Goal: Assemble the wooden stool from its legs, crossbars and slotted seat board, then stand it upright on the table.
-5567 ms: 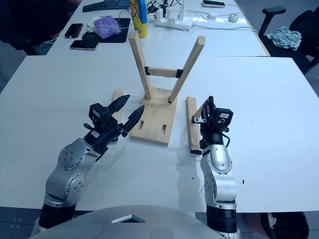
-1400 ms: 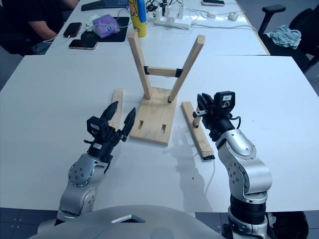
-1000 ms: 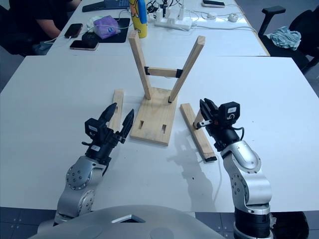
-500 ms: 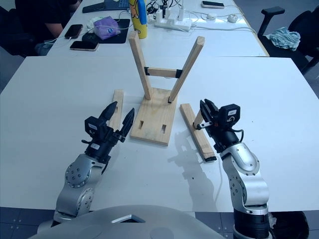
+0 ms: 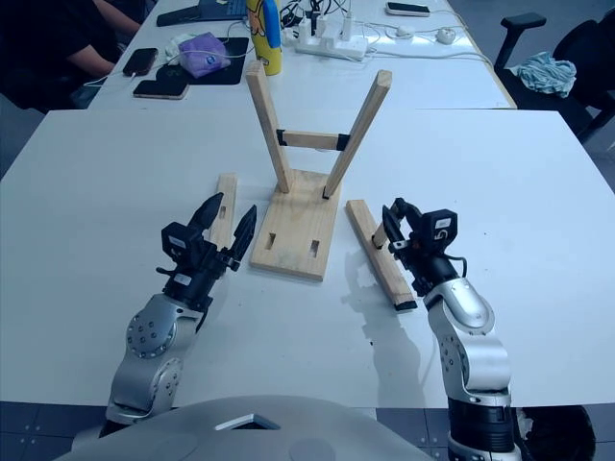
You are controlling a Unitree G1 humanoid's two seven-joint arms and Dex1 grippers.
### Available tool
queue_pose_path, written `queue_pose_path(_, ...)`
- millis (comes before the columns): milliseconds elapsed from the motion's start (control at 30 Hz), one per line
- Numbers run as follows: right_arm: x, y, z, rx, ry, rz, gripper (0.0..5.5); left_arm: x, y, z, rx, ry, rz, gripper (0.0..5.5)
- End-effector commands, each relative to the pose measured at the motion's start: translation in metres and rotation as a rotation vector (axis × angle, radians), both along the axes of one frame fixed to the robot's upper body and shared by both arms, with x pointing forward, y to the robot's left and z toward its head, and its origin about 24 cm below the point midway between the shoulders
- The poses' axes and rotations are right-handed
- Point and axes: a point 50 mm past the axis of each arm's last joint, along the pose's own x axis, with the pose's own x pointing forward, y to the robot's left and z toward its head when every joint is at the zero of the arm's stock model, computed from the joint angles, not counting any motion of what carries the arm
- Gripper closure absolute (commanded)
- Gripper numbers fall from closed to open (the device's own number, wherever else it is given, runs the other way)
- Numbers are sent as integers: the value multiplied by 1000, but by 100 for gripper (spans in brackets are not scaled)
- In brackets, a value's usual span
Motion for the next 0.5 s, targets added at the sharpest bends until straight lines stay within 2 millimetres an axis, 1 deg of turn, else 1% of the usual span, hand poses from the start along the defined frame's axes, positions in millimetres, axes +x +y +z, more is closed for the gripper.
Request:
queue_pose_path(33,15,3,38,19,-88,26,374,-1,0,-4,5,3,32,248)
queue_pose_path(133,30,13,66,58,-149,46,374,0,-1,-5,-1,-2,48,248)
queue_pose_path(167,36,16,76,74,-180,50,392,1,-2,-5,-3,-4,48,248)
queue_pose_path(233,44,19,91,84,-221,51,417,3,-4,-5,-3,-9,42,248)
queue_pose_path(300,51,19,99,83,-243,41,442,5,-6,-4,7,-18,32,248)
queue_pose_path(367,55,19,103,67,-259,30,463,6,-8,-2,8,-28,24,248)
queue_pose_path(433,56,19,106,62,-277,23,497,8,-8,-1,6,-32,18,248)
queue_pose_path(500,57,20,114,54,-318,22,524,9,-6,-2,4,-24,26,248)
